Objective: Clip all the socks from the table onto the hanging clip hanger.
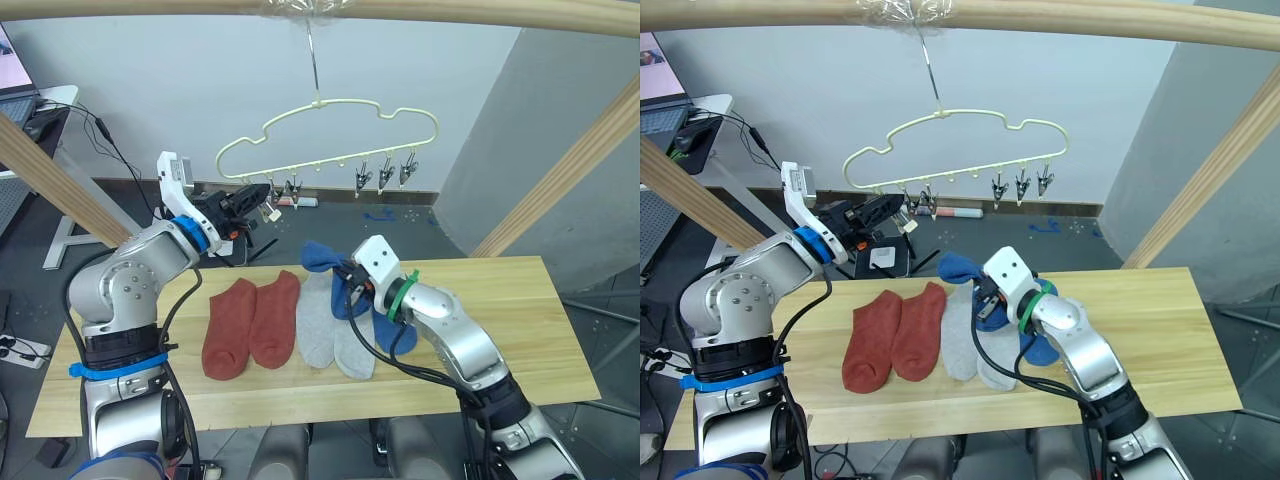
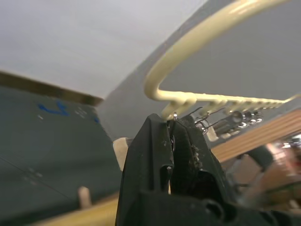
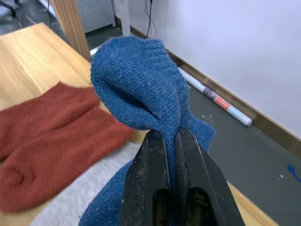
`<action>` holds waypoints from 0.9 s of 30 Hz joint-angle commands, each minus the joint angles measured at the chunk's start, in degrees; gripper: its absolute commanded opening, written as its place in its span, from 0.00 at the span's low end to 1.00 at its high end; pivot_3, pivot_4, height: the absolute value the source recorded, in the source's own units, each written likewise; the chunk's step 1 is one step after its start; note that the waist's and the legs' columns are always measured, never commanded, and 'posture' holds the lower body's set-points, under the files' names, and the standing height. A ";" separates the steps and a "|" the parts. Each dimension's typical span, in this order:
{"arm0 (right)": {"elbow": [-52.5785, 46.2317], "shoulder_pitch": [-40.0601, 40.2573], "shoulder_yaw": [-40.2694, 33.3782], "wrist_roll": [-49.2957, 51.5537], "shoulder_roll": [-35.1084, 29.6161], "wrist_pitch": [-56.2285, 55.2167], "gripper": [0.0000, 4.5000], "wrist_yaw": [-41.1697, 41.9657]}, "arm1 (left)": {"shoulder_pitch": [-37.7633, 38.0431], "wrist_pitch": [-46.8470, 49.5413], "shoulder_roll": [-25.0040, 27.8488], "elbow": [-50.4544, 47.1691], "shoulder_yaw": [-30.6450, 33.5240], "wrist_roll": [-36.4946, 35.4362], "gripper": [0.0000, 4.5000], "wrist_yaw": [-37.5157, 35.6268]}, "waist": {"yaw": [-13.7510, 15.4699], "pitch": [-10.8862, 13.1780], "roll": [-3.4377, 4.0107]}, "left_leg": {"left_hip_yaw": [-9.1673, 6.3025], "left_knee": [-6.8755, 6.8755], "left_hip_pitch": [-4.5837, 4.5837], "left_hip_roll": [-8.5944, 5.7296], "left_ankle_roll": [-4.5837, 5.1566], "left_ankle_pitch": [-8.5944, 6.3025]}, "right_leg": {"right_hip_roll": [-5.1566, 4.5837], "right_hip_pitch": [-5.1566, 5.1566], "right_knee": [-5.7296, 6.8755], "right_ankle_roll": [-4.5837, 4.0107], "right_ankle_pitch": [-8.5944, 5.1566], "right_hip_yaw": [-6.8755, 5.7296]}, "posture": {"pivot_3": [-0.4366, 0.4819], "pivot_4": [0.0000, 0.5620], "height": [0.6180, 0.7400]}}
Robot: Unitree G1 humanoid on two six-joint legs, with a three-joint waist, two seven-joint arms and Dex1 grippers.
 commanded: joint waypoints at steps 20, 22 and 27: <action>5.36 -7.75 0.52 -0.96 10.40 -5.40 0.01 -3.44 | 1.10 1.29 1.18 -3.40 0.70 -3.82 0.00 0.80 | -0.09 -0.08 0.00 | 0.01 0.01 0.01 0.02 -0.05 0.03 | 0.03 -0.03 0.07 -0.08 0.05 0.00 | 0.57 0.36 1.00; 5.73 -8.11 0.44 -0.92 10.64 -5.46 0.01 -3.53 | 1.02 1.19 1.17 -3.38 0.66 -3.77 0.00 0.79 | -0.09 -0.08 0.01 | 0.01 0.01 0.01 0.02 -0.06 0.04 | 0.03 -0.04 0.10 -0.08 0.05 -0.01 | 0.57 0.37 1.00; 6.43 -8.52 0.35 -0.72 11.15 -5.50 0.01 -3.59 | 1.03 -0.17 1.16 -3.87 0.52 -3.29 0.00 0.24 | -0.09 -0.08 0.00 | 0.02 0.01 0.02 0.02 -0.08 0.06 | 0.03 -0.09 0.26 -0.08 0.05 0.00 | 0.57 0.37 1.00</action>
